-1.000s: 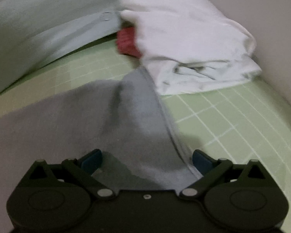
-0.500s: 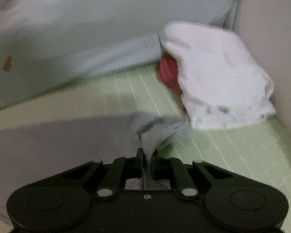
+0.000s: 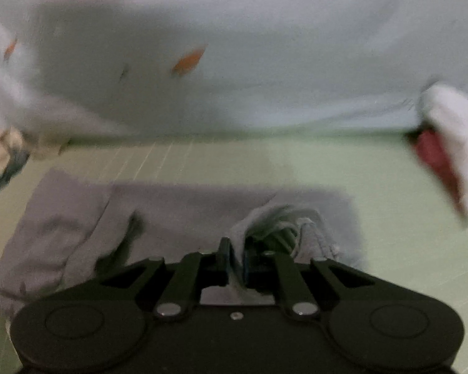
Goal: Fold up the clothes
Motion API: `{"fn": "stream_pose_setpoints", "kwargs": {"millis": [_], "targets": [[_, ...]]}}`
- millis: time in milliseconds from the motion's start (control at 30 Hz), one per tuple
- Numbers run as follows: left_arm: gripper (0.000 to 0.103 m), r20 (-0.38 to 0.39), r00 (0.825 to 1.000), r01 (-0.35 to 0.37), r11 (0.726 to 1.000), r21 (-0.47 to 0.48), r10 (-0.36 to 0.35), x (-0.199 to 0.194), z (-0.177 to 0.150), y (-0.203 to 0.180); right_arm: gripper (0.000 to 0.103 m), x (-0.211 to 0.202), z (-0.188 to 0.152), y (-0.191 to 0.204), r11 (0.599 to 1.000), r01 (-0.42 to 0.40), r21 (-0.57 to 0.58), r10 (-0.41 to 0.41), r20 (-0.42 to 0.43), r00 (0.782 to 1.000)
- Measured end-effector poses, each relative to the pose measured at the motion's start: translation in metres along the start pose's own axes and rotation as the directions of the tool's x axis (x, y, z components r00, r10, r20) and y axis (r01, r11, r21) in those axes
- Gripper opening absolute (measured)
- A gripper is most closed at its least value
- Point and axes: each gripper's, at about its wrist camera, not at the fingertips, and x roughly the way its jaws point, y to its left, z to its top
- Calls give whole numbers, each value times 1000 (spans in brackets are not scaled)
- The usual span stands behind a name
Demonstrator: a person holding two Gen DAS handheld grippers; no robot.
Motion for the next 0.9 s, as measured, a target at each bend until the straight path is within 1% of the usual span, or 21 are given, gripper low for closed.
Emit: {"fn": "stream_pose_setpoints", "kwargs": {"millis": [67,100,133,167,233,300,367,433,500,567,633,733,833,867,900], "targets": [[88,12,1000,4,1000,12,-4,5,3,5,16,20,-14,24,1000,-14,-1,13,-63,998],[89,20,1000,3,1000,15,-3,8,6,7,22,22,-18,28,1000,-13,1,13,-65,998],[89,30,1000,-1,1000,16,0,12,9,9,30,23,-21,32,1000,-12,3,12,-66,998],[89,33,999,-2,1000,10,2,16,12,11,34,20,-20,33,1000,-10,4,11,-53,999],[89,24,1000,-1,1000,-18,2,28,20,16,49,12,-15,24,998,-3,56,4,-20,1000],[89,2,1000,4,999,-46,-4,39,26,19,54,2,-7,10,991,15,134,-17,9,1000],[89,-15,1000,1,999,-43,-1,46,26,18,61,-8,1,-4,977,32,213,-40,36,999],[91,-39,999,-9,1000,-20,8,53,22,15,76,-15,7,-20,960,62,274,-79,49,996],[91,-70,997,-16,1000,-10,15,59,16,13,79,-12,8,-35,947,108,301,-122,30,992],[92,-104,995,-11,1000,-15,9,65,8,12,80,-3,8,-49,937,153,313,-159,-7,987],[92,-138,990,-8,1000,-15,5,71,0,11,80,12,6,-60,924,175,340,-166,-56,985],[92,-171,985,-10,1000,-6,9,77,-7,8,79,35,3,-73,890,147,433,-105,-120,987],[92,-183,983,-11,1000,-5,10,81,-11,6,79,41,1,-70,865,133,483,-79,-132,988],[92,-187,982,-13,1000,-6,11,82,-11,5,78,41,2,-69,868,125,480,-72,-128,989],[92,-192,981,-15,1000,-7,13,84,-11,5,65,42,4,-68,871,117,478,-66,-123,990]]}}
